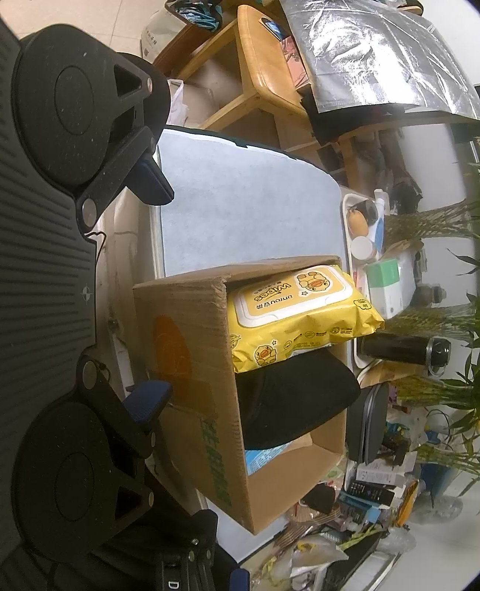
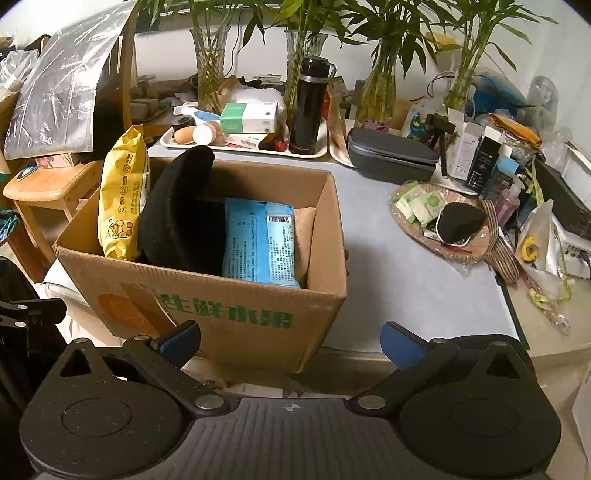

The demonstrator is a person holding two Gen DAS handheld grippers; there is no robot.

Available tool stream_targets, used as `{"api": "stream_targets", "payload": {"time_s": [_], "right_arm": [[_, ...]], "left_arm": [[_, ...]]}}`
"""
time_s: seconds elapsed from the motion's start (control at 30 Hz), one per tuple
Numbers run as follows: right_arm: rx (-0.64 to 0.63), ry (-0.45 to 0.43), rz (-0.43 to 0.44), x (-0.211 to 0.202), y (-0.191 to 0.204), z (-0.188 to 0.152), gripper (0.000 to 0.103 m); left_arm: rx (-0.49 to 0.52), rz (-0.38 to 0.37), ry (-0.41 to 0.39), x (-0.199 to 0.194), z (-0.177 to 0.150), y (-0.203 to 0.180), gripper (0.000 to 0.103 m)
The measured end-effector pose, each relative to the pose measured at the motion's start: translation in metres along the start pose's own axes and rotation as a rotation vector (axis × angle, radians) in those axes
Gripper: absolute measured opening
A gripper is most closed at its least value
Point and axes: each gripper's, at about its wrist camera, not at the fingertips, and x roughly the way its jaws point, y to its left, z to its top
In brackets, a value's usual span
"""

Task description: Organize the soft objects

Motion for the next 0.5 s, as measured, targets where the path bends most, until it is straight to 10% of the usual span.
{"api": "stream_targets", "payload": {"time_s": [0.5], "right_arm": [[0.000,0.004,-0.002,0.0017,-0.0001,-0.0014,0.103]], "left_arm": [[-0.009,-0.007,0.001,0.0026,-0.0007,0.0009,0.103]]}}
